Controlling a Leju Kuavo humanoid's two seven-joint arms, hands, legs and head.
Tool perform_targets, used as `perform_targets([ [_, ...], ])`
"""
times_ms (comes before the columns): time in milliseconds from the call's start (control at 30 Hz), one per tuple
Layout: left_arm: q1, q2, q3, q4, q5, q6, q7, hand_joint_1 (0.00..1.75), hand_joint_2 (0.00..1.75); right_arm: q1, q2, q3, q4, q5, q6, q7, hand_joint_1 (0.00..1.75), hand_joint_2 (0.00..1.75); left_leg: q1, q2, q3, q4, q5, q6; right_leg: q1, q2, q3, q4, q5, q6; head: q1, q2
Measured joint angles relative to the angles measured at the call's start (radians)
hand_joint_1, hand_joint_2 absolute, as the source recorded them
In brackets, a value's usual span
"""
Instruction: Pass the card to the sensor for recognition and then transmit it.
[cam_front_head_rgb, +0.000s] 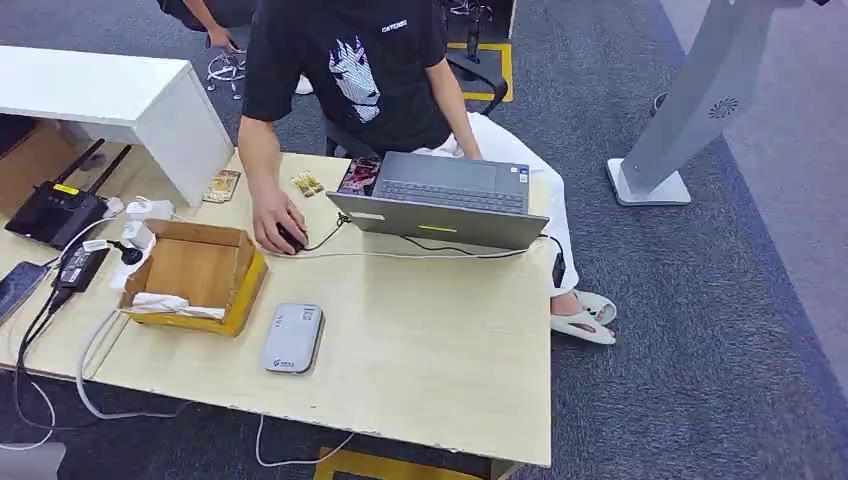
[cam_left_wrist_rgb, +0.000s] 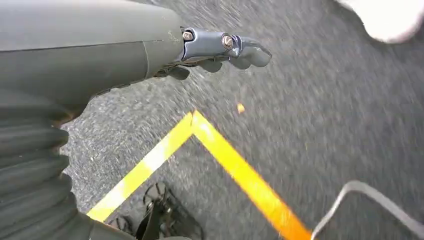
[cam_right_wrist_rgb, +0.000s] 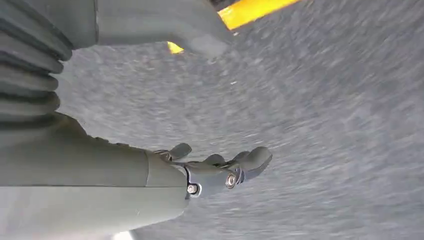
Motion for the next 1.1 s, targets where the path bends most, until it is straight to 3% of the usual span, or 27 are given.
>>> perform_targets([
  [133,0.0,0.002,0.076,-0.001,0.02,0.044,-0.033,0.0,1.75,0.009,-0.002,-0.111,0.013,-0.009,-0.031,0.023,0.0,1.75,0.0,0.0,0.0,0.0,0.0,0.0,0.0,0.0,0.0,0.0,0.0,0.0,0.0,0.0],
  [267,0.0,-0.007,0.139,-0.043,0.039,0.048,-0.065,0.0,1.75,0.01,0.0,-0.219,0.014,0.045,-0.04,0.035,0.0,1.75,0.0,0.0,0.0,0.0,0.0,0.0,0.0,0.0,0.0,0.0,0.0,0.0,0.0,0.0],
  [467,0.004,-0.033,0.179,-0.151,0.059,0.034,-0.101,0.0,1.75,0.01,0.008,-0.314,0.014,0.114,-0.048,0.04,0.0,1.75,0.0,0.0,0.0,0.0,0.0,0.0,0.0,0.0,0.001,0.0,0.0,0.0,0.0,0.0],
  [733,0.063,-0.073,0.176,-0.43,0.117,0.04,-0.155,0.0,1.75,0.009,0.017,-0.425,0.014,0.22,-0.057,0.042,0.0,1.75,0.0,0.0,0.0,0.0,0.0,0.0,0.0,0.0,0.001,0.0,0.0,0.0,0.0,0.0],
  [1033,0.129,-0.108,0.087,-0.75,0.124,0.059,-0.193,0.0,1.75,0.009,0.027,-0.507,0.014,0.302,-0.058,0.052,0.0,1.75,0.0,0.0,0.0,0.0,0.0,0.0,0.0,0.0,0.001,0.0,0.0,0.0,0.0,0.0],
  [1100,0.126,-0.109,0.085,-0.757,0.122,0.062,-0.196,0.0,1.75,0.009,0.027,-0.508,0.014,0.307,-0.057,0.053,0.0,1.75,0.0,0.0,0.001,0.0,0.0,0.0,0.0,0.0,0.001,0.0,0.0,0.0,-0.002,0.0],
])
